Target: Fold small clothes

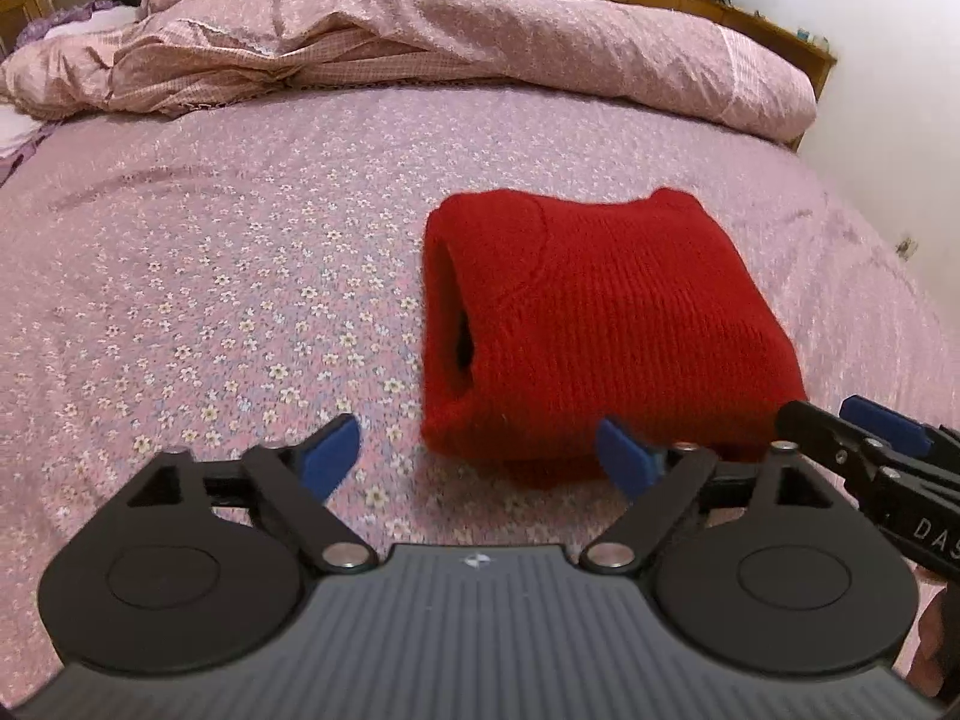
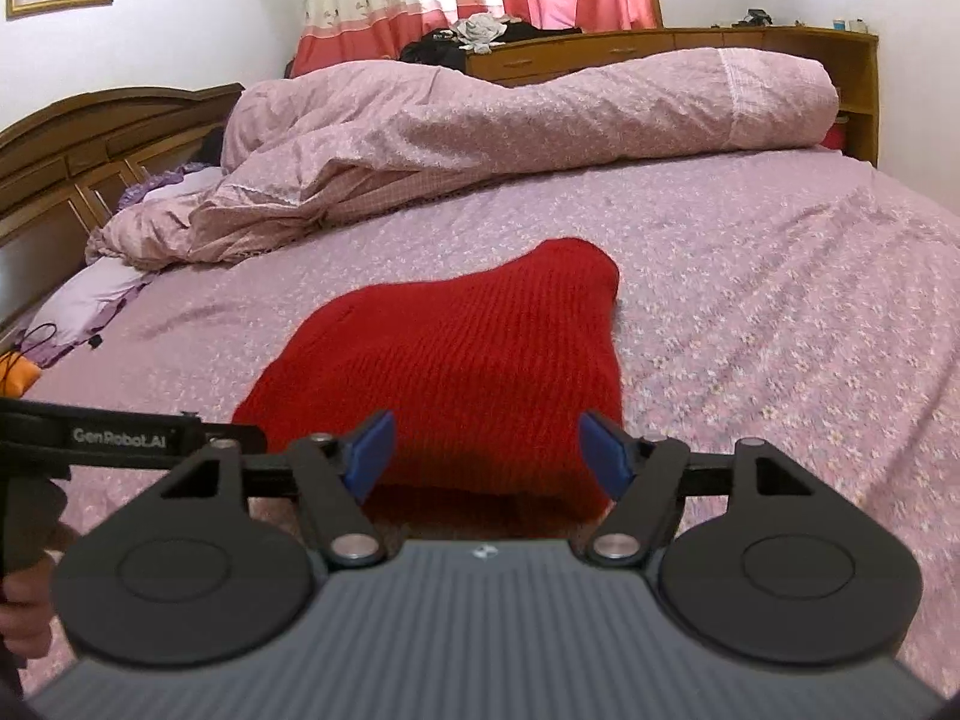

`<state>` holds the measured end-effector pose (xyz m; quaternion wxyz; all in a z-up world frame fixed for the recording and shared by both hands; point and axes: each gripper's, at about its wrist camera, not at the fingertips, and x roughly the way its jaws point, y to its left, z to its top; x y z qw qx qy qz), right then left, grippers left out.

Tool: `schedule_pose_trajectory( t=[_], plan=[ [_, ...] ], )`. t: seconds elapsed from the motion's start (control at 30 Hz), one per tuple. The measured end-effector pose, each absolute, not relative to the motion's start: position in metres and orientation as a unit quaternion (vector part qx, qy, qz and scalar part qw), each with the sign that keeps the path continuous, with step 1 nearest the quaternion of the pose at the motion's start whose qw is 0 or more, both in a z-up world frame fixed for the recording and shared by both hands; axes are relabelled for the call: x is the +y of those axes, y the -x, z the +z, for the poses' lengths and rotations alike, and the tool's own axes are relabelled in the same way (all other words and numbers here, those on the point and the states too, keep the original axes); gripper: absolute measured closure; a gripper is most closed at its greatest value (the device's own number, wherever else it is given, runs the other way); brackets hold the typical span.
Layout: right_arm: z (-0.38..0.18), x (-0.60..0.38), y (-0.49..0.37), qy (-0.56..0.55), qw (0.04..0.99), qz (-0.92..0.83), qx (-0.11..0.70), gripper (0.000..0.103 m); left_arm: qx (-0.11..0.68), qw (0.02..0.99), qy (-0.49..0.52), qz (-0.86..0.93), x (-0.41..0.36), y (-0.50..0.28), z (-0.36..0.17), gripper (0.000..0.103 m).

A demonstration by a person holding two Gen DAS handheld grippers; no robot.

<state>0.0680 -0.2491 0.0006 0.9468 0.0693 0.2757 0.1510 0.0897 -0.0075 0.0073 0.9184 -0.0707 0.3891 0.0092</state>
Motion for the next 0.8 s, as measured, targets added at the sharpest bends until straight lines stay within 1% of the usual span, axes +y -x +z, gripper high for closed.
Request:
schedule_pose_trajectory(
  t=[0.17,0.33,0.53,0.8],
  plan=[
    [-0.003,-0.249,-0.061,-0.072,0.942,0.144,0.295,0.032,0.396,0.917,0.057,0.012,-0.019,-0.081,0.004,0.006],
    [-0.009,-0.250,-0.056,-0.075,0.939,0.135,0.306,0.032,0.419,0.906,0.055,0.009,-0.024,-0.083,-0.005,0.006],
    [-0.019,-0.251,-0.058,-0.083,0.935,0.123,0.321,0.031,0.426,0.903,0.049,0.012,-0.026,-0.084,-0.011,0.006],
    [-0.023,-0.246,-0.058,-0.075,0.934,0.126,0.325,0.031,0.438,0.898,0.041,0.013,-0.030,-0.087,-0.016,0.006]
  ],
)
